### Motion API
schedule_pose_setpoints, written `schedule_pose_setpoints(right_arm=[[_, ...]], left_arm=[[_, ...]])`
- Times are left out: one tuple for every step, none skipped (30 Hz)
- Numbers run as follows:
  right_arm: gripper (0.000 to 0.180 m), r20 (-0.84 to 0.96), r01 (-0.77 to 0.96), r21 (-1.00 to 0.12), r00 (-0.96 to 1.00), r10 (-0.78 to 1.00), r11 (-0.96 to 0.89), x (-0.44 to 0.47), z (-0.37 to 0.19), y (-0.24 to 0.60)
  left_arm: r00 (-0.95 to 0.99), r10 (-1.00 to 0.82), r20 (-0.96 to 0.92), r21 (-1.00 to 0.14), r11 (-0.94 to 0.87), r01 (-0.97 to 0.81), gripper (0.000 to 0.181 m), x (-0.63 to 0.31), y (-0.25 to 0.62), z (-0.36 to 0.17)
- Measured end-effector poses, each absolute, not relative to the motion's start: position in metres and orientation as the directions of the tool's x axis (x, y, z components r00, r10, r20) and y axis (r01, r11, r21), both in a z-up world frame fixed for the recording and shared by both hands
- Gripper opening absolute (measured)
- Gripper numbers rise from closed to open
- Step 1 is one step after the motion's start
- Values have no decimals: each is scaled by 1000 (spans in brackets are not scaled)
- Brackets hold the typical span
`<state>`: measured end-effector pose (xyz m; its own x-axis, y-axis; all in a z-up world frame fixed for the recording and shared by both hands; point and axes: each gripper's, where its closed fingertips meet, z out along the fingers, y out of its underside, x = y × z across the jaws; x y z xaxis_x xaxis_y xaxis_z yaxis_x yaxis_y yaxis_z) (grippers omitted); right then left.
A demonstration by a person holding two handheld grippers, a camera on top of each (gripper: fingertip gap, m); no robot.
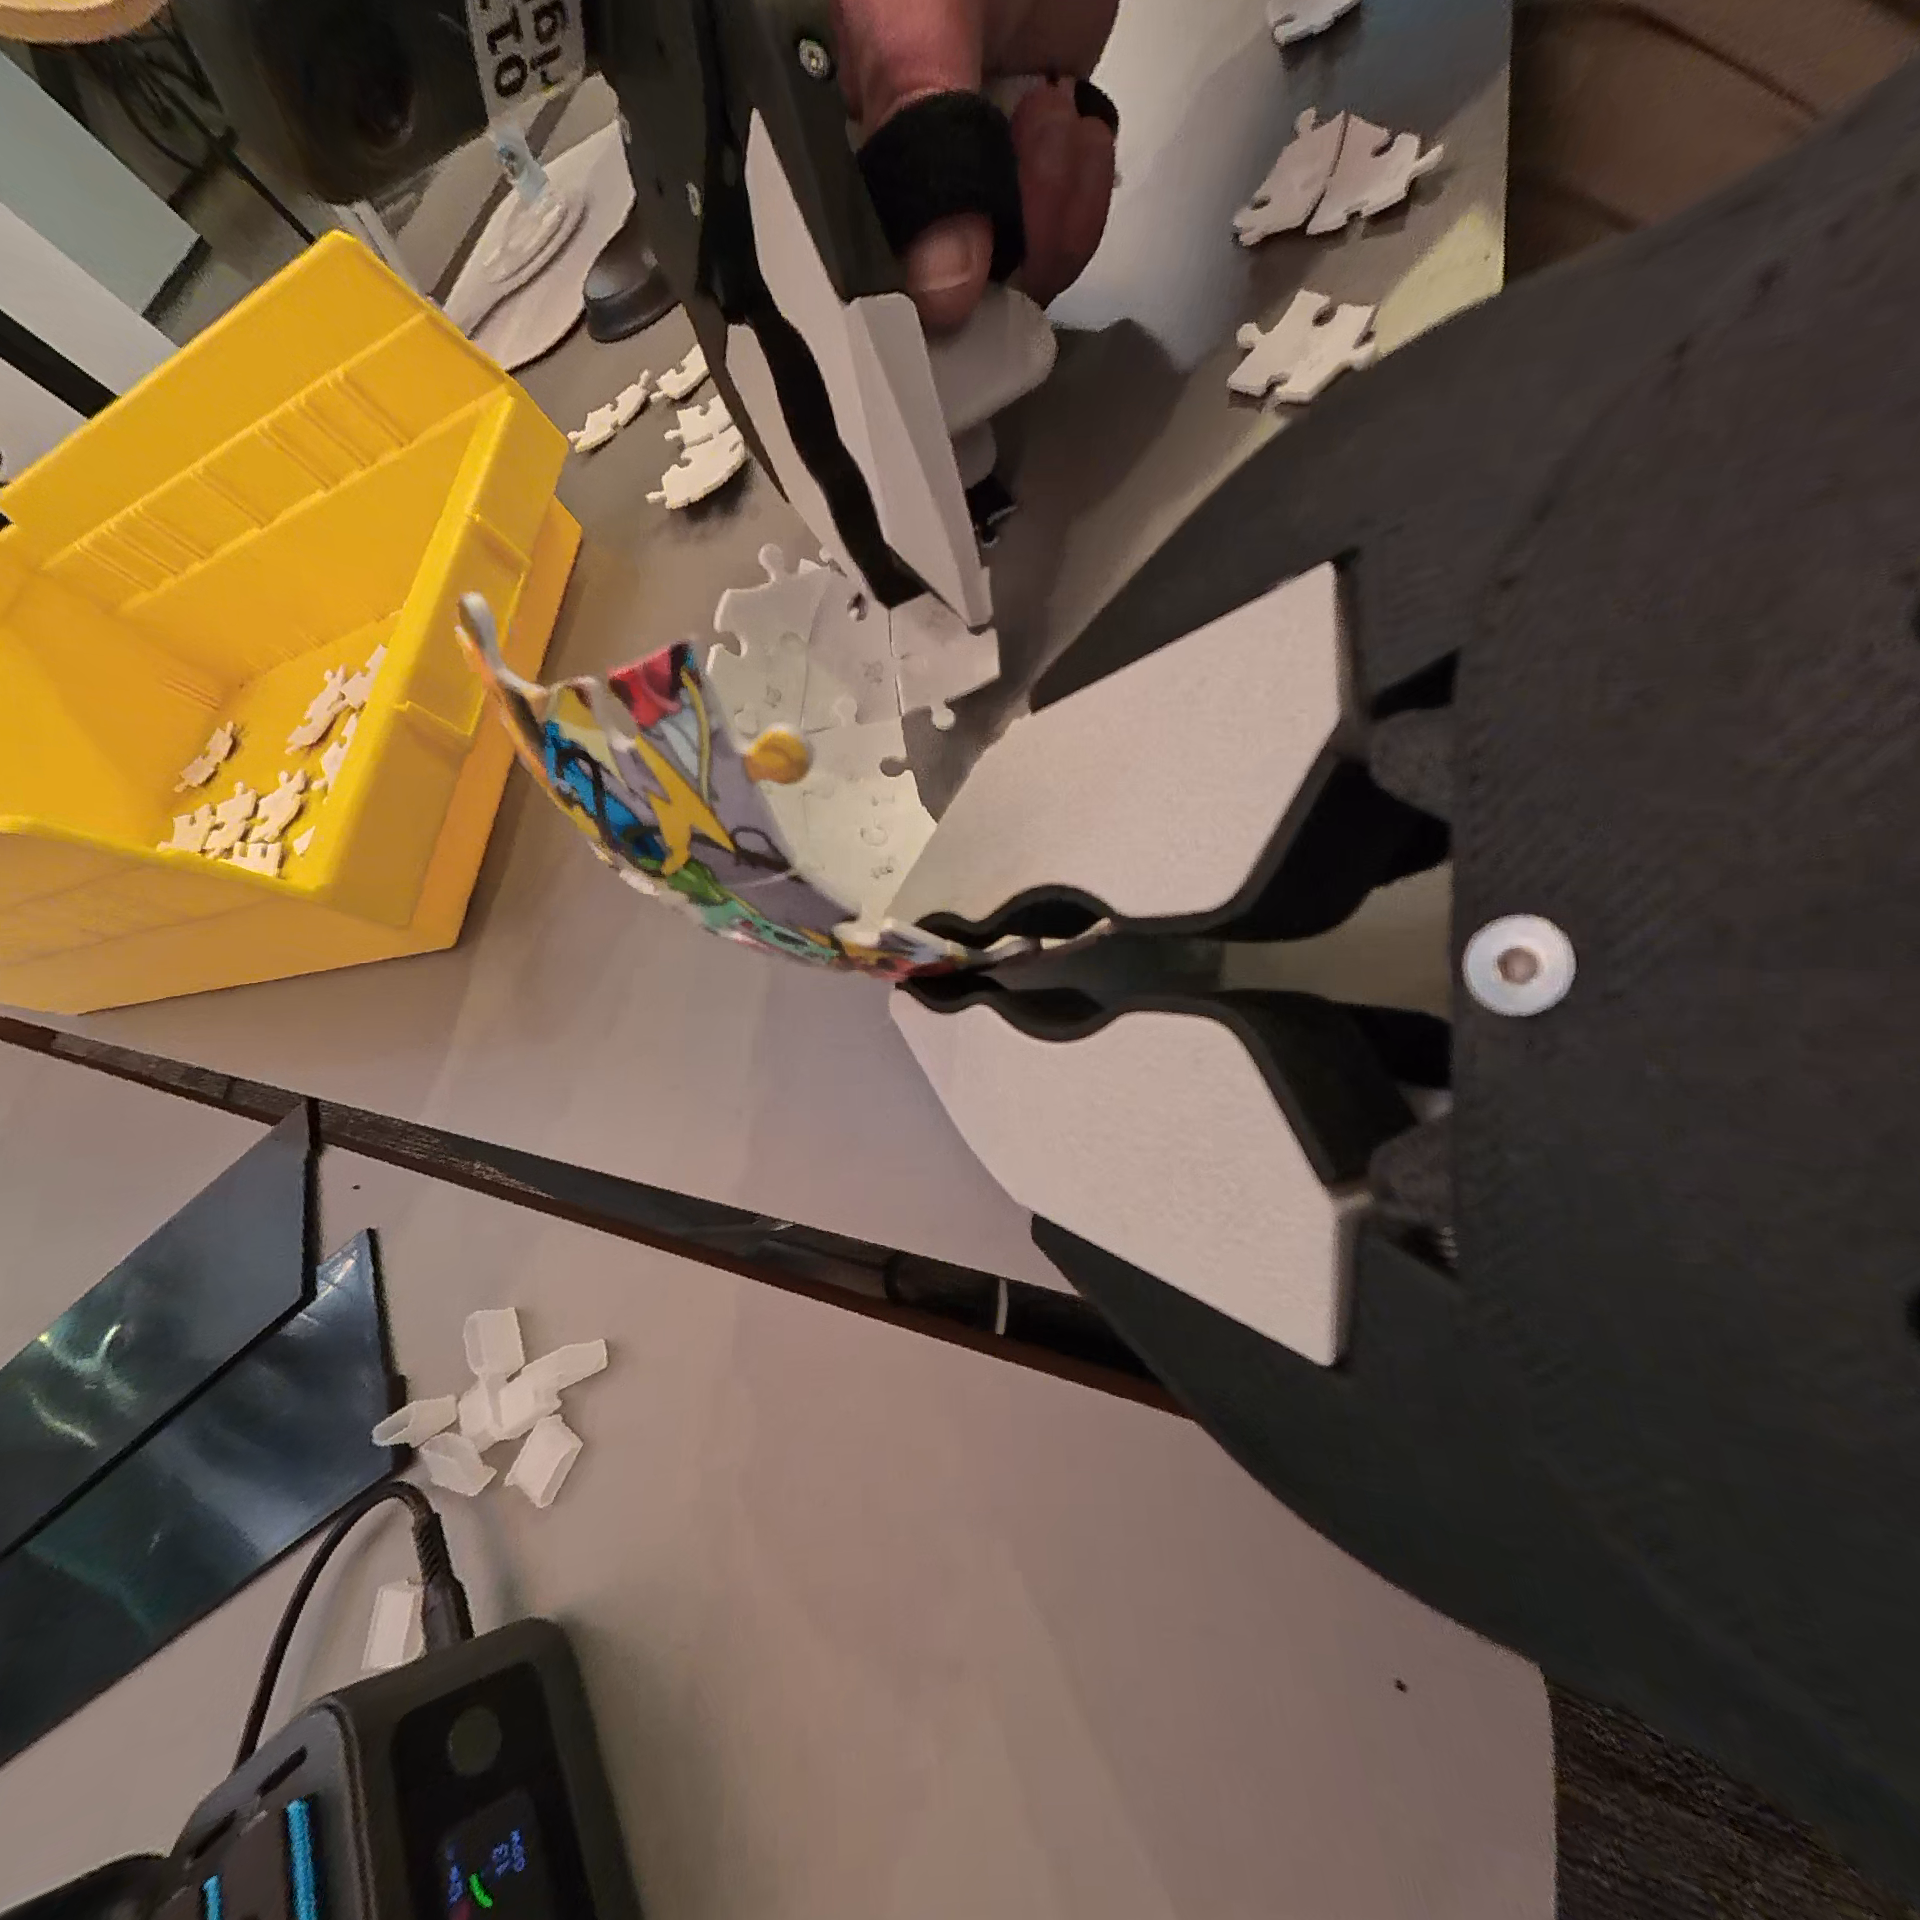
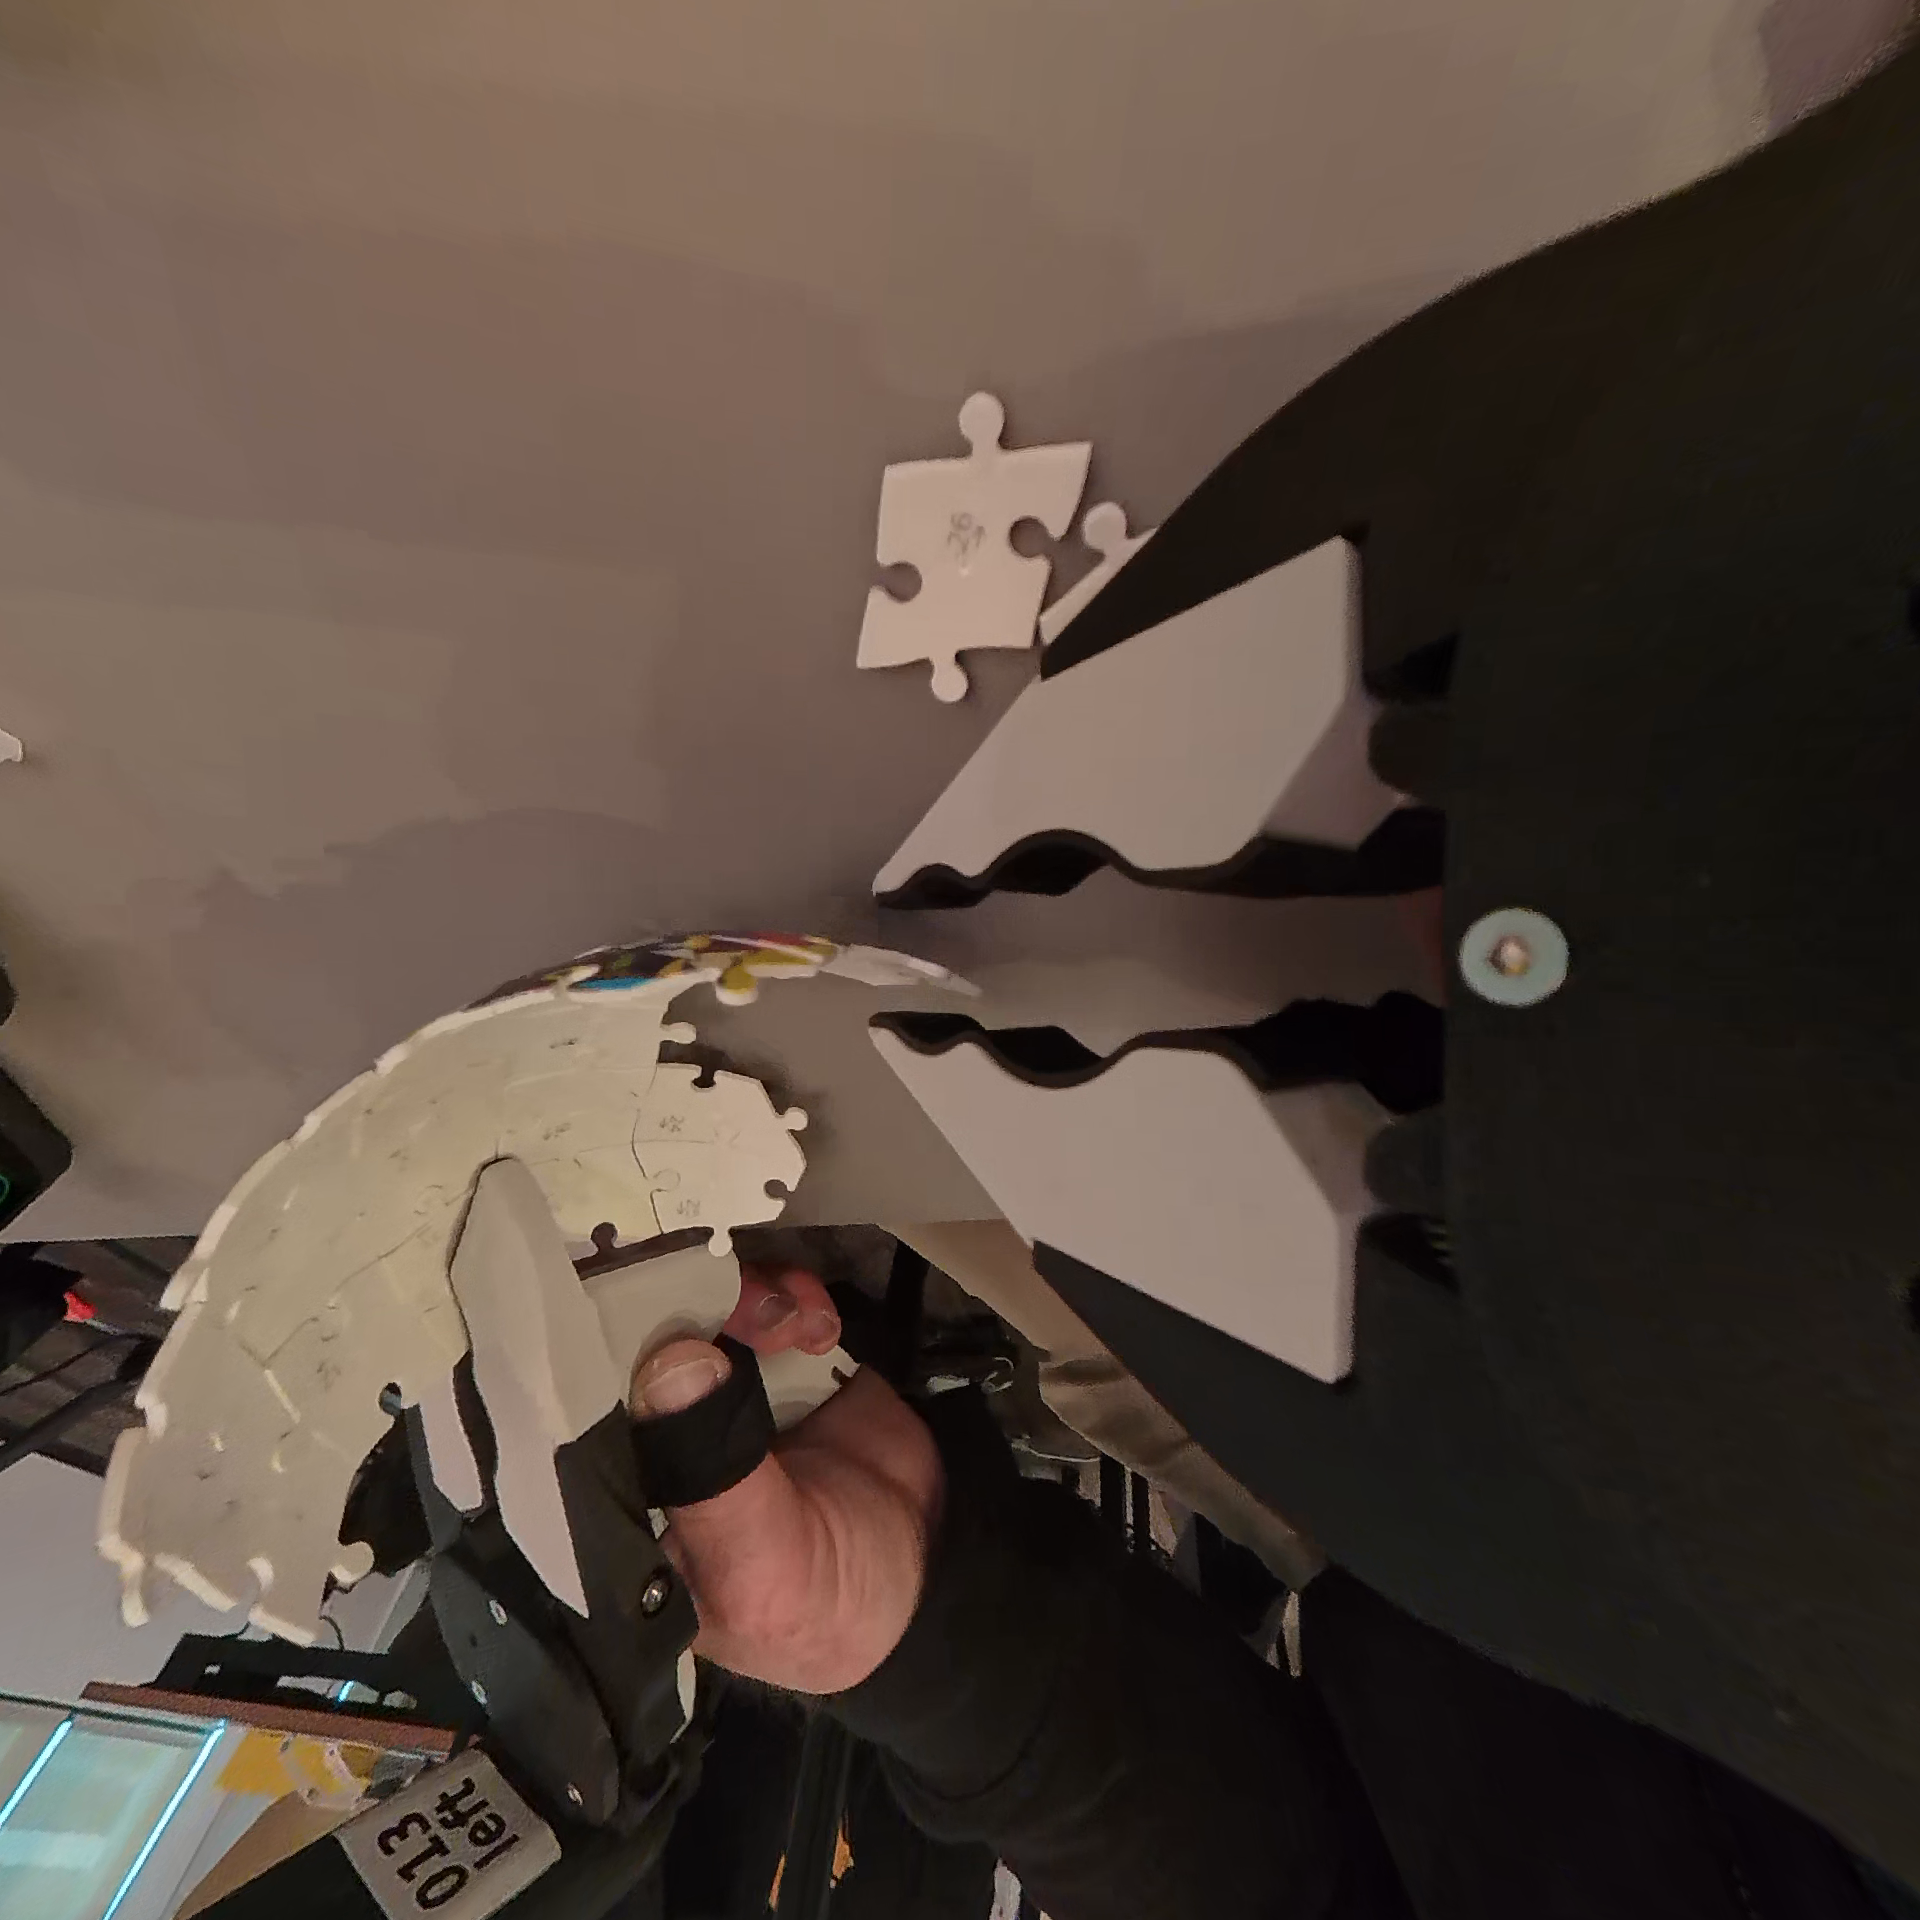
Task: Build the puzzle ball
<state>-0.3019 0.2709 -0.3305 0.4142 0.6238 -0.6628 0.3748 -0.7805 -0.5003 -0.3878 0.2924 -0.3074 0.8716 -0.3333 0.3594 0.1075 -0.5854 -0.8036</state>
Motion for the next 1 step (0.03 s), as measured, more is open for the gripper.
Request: schedule_pose_setpoints(right_arm=[[18,-659,365,-508,420,624,-781,-303,-330,272]], left_arm=[[870,-333,363,-806,-581,113,5,-387,292,-306]])
